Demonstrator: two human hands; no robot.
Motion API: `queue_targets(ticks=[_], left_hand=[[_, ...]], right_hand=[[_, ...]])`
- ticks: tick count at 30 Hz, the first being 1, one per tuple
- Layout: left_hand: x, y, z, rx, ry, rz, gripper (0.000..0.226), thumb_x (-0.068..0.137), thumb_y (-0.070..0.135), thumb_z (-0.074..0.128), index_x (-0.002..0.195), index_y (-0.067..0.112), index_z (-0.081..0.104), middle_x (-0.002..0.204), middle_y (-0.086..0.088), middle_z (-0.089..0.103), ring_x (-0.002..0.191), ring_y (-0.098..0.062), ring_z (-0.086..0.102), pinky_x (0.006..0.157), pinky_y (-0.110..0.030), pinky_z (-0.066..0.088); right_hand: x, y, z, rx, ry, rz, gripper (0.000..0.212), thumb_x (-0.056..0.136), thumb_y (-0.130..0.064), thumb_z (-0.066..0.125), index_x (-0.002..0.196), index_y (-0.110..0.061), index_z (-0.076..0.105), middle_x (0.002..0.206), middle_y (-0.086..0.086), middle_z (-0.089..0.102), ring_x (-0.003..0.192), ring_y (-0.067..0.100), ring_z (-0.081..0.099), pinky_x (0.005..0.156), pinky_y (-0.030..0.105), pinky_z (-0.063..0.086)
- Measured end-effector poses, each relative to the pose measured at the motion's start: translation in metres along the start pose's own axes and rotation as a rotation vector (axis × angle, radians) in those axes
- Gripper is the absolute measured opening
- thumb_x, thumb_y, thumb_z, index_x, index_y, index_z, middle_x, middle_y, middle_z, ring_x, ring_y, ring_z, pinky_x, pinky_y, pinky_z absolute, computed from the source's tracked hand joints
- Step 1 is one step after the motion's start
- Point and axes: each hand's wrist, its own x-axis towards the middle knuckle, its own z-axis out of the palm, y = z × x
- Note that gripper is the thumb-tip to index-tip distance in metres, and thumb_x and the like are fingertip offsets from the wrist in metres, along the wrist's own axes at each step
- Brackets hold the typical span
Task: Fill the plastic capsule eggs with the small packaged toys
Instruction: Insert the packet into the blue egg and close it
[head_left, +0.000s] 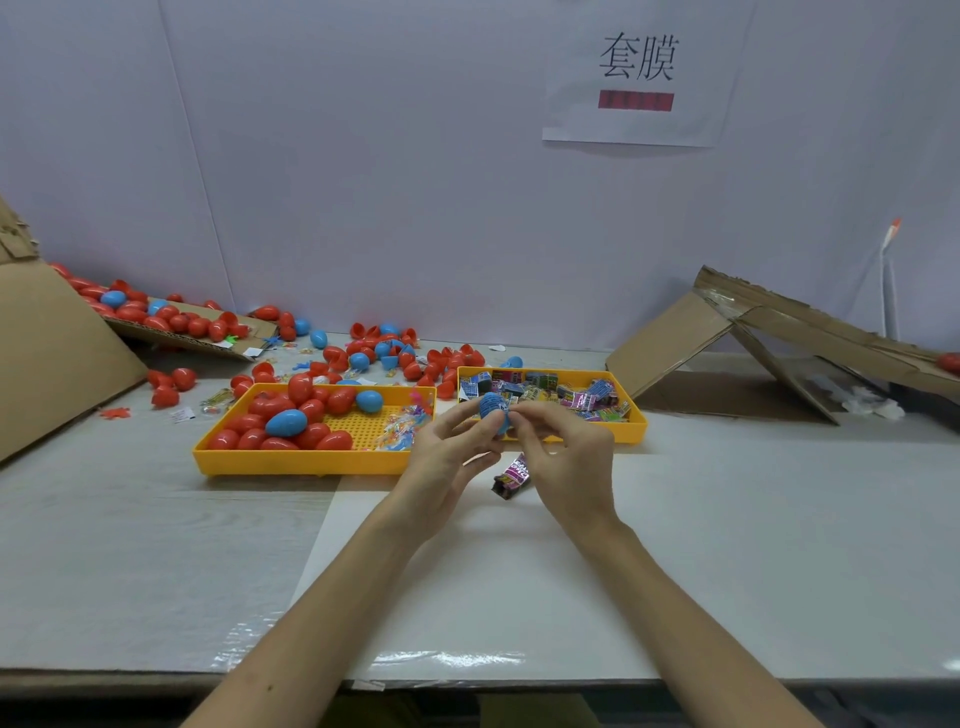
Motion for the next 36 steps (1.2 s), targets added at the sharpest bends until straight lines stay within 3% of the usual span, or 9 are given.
queue_targets(ticks=[4, 9, 11, 14, 19, 24, 29, 32, 36], left_hand=[[-0.0003, -0.0012, 0.0005, 0.132, 0.006, 0.082, 0.048, 0.074, 0.038, 0.077, 0.114, 0.012, 0.071, 0.081, 0.0, 0.071, 0.077, -0.011, 0.067, 0.076, -0.023, 0.056], [-0.0004, 0.0011, 0.0008, 0.114, -0.026, 0.11, 0.049, 0.07, 0.035, 0.08, 0.116, 0.021, 0.073, 0.104, -0.005, 0.076, 0.089, -0.016, 0.07, 0.079, -0.026, 0.057], [0.0003, 0.0013, 0.0006, 0.132, -0.032, 0.132, 0.06, 0.072, 0.033, 0.081, 0.13, 0.023, 0.067, 0.115, -0.012, 0.072, 0.096, -0.022, 0.069, 0.082, -0.03, 0.057], [-0.0005, 0.0017, 0.0002, 0.163, -0.069, 0.175, 0.062, 0.079, 0.026, 0.085, 0.136, 0.025, 0.063, 0.111, -0.022, 0.065, 0.093, -0.022, 0.068, 0.083, -0.034, 0.056], [-0.0009, 0.0006, 0.0002, 0.237, -0.074, 0.202, 0.05, 0.079, 0.03, 0.084, 0.127, 0.029, 0.068, 0.109, -0.01, 0.073, 0.095, -0.022, 0.072, 0.078, -0.028, 0.058], [0.0001, -0.0018, 0.0001, 0.288, -0.032, 0.229, 0.046, 0.075, 0.037, 0.08, 0.119, 0.035, 0.068, 0.1, -0.003, 0.076, 0.083, -0.017, 0.072, 0.075, -0.027, 0.059], [0.0004, -0.0035, 0.0005, 0.325, -0.002, 0.245, 0.052, 0.074, 0.04, 0.078, 0.124, 0.03, 0.066, 0.094, -0.001, 0.076, 0.075, -0.015, 0.071, 0.073, -0.026, 0.059], [-0.0003, -0.0036, 0.0015, 0.321, 0.003, 0.248, 0.058, 0.076, 0.039, 0.077, 0.13, 0.022, 0.065, 0.097, -0.001, 0.077, 0.083, -0.016, 0.073, 0.076, -0.03, 0.06], [-0.0005, -0.0017, 0.0011, 0.251, -0.034, 0.23, 0.049, 0.08, 0.033, 0.075, 0.128, 0.029, 0.066, 0.11, -0.002, 0.076, 0.101, -0.023, 0.073, 0.084, -0.036, 0.061]], right_hand=[[-0.0003, 0.0001, -0.002, -0.131, -0.032, -0.078, 0.007, 0.093, -0.005, 0.067, 0.099, -0.002, 0.072, 0.09, 0.005, 0.073, 0.078, 0.022, 0.069, 0.072, 0.031, 0.058], [-0.0004, -0.003, -0.0009, -0.201, -0.066, -0.115, 0.007, 0.097, -0.006, 0.059, 0.097, -0.001, 0.064, 0.086, 0.008, 0.065, 0.071, 0.03, 0.06, 0.063, 0.047, 0.052], [-0.0003, -0.0043, -0.0014, -0.213, -0.077, -0.125, 0.008, 0.098, -0.006, 0.057, 0.097, -0.001, 0.062, 0.085, 0.009, 0.064, 0.069, 0.029, 0.059, 0.061, 0.047, 0.052], [0.0003, -0.006, -0.0016, -0.202, -0.076, -0.116, 0.01, 0.098, -0.008, 0.054, 0.097, 0.0, 0.06, 0.082, 0.009, 0.061, 0.067, 0.028, 0.057, 0.059, 0.047, 0.051], [0.0006, -0.0053, -0.0027, -0.192, -0.104, -0.098, 0.008, 0.098, -0.008, 0.053, 0.095, -0.002, 0.057, 0.081, 0.007, 0.058, 0.067, 0.026, 0.054, 0.058, 0.046, 0.05], [0.0009, -0.0049, -0.004, -0.194, -0.11, -0.105, 0.007, 0.097, -0.006, 0.055, 0.092, -0.001, 0.055, 0.08, 0.006, 0.054, 0.065, 0.025, 0.05, 0.056, 0.043, 0.048], [0.0002, -0.006, -0.0026, -0.214, -0.114, -0.116, 0.019, 0.101, -0.018, 0.048, 0.092, -0.003, 0.054, 0.081, 0.003, 0.052, 0.065, 0.017, 0.045, 0.058, 0.027, 0.041], [-0.001, -0.0047, -0.0018, -0.221, -0.118, -0.123, 0.022, 0.1, -0.022, 0.044, 0.092, -0.004, 0.054, 0.081, 0.003, 0.053, 0.066, 0.016, 0.045, 0.059, 0.024, 0.039], [-0.0012, -0.0032, 0.001, -0.079, -0.082, -0.034, 0.012, 0.1, -0.017, 0.048, 0.093, -0.01, 0.055, 0.082, -0.003, 0.055, 0.069, 0.016, 0.052, 0.061, 0.03, 0.047]])
